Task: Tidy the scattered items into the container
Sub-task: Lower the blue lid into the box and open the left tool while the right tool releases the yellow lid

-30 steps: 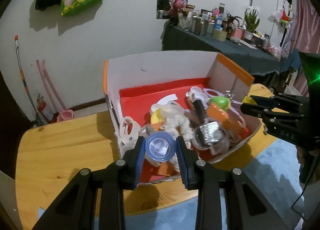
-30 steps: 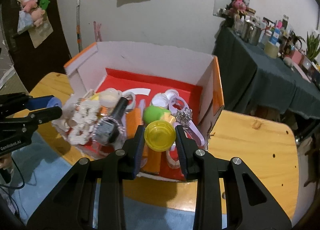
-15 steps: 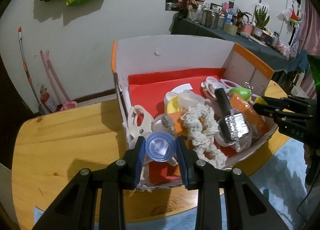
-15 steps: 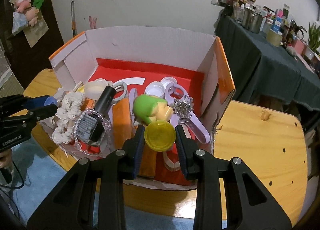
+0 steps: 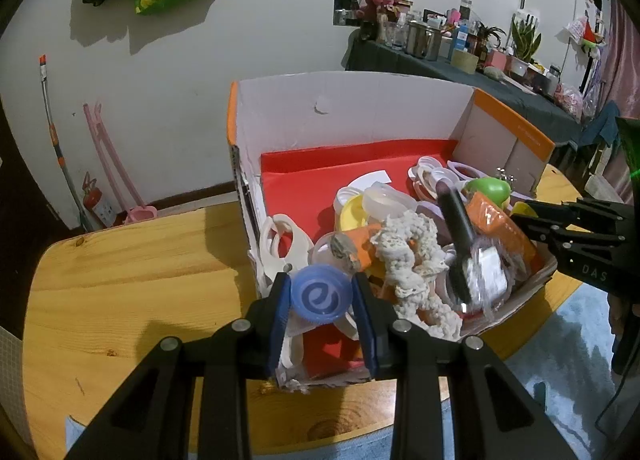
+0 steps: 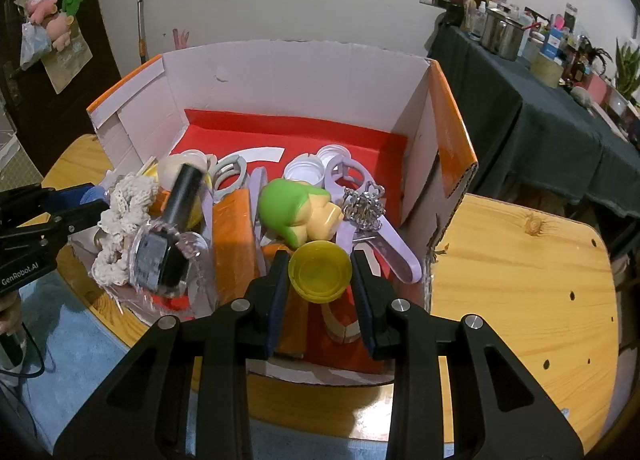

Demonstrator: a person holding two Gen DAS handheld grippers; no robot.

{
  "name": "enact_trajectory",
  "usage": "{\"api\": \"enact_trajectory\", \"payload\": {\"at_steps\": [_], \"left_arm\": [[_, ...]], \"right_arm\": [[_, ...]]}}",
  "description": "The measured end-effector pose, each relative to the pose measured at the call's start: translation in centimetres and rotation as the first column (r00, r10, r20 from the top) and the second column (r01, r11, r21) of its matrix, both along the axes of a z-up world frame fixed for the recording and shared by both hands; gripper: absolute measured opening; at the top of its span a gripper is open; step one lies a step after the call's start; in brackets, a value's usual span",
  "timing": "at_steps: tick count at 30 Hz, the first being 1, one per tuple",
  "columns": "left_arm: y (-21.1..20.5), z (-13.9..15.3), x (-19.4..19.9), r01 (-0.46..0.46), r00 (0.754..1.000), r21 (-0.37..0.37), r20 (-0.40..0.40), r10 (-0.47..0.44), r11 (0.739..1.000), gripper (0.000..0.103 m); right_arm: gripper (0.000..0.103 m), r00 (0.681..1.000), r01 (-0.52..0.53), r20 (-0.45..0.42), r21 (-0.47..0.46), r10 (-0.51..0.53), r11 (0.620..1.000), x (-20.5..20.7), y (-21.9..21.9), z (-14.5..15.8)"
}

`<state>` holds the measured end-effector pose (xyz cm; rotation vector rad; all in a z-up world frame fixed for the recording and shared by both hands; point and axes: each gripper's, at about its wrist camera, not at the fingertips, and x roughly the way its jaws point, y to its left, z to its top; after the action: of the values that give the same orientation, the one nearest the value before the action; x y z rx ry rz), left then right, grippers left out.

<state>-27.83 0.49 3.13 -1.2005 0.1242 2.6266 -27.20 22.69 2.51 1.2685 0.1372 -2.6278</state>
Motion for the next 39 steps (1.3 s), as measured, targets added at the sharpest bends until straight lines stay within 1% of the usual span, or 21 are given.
{"api": "enact_trajectory", "payload": {"at_steps": [39], "left_arm": [[0.09,0.08,-0.06,0.006,1.0,0.0,0.0,-0.006,1.0,0.034]], "right_arm": [[0.03,1.0,0.017,0.019,-0.022,-0.016,1.0,-0.04,0.14,-0.5]]}}
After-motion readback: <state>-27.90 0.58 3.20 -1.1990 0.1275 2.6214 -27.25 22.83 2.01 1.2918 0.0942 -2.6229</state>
